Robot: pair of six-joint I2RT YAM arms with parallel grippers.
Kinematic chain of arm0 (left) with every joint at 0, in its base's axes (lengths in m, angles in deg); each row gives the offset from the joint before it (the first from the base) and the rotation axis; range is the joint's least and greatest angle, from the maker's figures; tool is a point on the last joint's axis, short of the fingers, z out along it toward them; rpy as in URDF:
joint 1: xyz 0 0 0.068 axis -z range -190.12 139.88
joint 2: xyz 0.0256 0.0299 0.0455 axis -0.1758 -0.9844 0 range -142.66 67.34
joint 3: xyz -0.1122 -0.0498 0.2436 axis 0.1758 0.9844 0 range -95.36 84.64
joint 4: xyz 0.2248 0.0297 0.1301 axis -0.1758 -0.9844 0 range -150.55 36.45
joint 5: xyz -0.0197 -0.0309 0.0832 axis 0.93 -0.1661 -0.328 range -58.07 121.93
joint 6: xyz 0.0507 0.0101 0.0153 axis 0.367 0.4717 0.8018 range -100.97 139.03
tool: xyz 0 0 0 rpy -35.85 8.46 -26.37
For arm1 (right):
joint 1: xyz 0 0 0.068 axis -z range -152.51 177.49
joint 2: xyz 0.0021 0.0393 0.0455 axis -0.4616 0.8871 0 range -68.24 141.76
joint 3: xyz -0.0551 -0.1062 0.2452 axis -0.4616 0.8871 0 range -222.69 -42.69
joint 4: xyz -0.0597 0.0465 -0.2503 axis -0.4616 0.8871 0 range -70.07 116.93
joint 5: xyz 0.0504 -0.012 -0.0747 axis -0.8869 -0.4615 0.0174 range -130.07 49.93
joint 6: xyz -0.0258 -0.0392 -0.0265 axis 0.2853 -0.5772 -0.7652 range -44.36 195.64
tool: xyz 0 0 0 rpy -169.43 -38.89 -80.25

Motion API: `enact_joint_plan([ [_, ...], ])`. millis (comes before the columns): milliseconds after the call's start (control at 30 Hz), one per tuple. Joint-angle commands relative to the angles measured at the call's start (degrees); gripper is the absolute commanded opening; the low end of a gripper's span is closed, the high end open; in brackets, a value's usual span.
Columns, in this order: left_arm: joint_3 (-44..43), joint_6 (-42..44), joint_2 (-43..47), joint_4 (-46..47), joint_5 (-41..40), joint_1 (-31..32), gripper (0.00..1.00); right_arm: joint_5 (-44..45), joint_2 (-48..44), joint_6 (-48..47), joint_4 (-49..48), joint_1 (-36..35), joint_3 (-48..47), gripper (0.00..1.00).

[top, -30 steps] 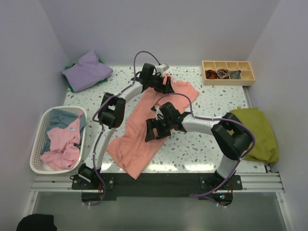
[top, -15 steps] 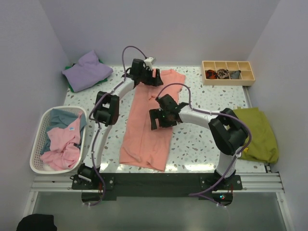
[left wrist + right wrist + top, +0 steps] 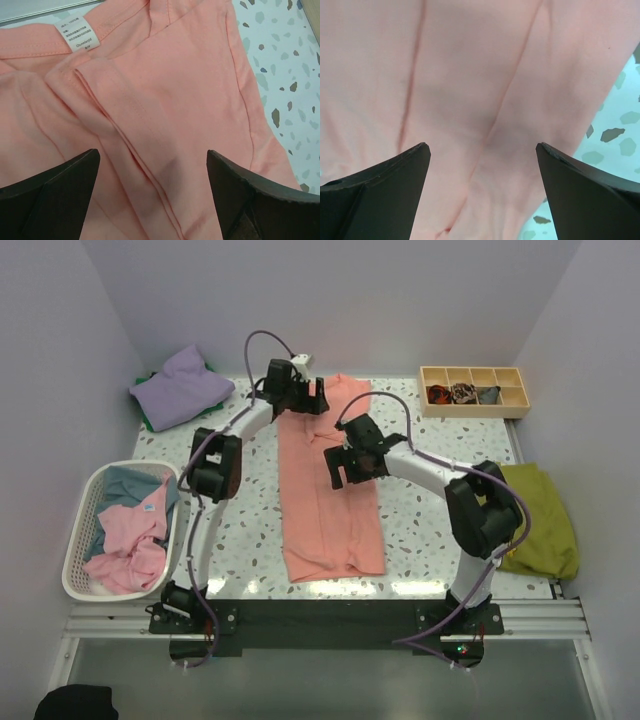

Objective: Fold and stack the t-shirts
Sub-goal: Rotate the tshirt 90 degrees, then grab the bottom of the folded rectangular tshirt with both arms

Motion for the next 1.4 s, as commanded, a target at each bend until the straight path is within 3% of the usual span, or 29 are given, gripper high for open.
enact_joint_plan([
  [0,4.27,0.07,15.26,5.71,-3.44,-0.55,0.93,-4.50,-12.65,-2.95,-1.81,-0.36,0.12,0.92],
  [133,11.55,-2.65,24.66,5.28,-4.50,-0.03,0.94,-7.50,-18.37,-0.75,0.30,-0.54,3.02,0.91],
  [333,41.59,-7.48,45.22,7.29,-8.97,6.64,0.91,-2.24,-27.95,2.76,0.04,-0.45,13.04,0.91],
  [467,65.38,-12.49,61.80,12.80,-12.14,13.76,0.91,-4.95,-29.29,4.69,-2.07,-0.54,17.60,0.89],
  [667,85.63,-22.86,80.21,15.21,-16.79,22.11,0.89,-5.48,-30.87,7.77,-6.46,-0.45,23.50,0.89],
  [833,94.35,-28.23,90.93,12.84,-21.19,31.34,0.89,-5.40,-28.94,9.27,-7.79,-0.45,24.82,0.89],
  [967,98.40,-32.18,94.20,12.83,-23.22,39.15,0.89,-6.36,-28.94,9.71,-9.11,-0.54,25.18,0.89],
  [1100,101.04,-36.74,93.85,13.01,-24.97,46.98,0.88,-8.29,-27.53,9.97,-10.68,-0.45,24.74,0.89],
  [1267,102.81,-41.32,91.13,10.73,-34.89,57.61,0.88,-11.19,-23.58,10.94,-15.25,-0.63,24.91,0.89],
  [1367,102.28,-42.73,89.11,8.11,-40.69,60.34,0.88,-11.98,-22.00,11.03,-16.31,-0.89,24.47,0.89],
])
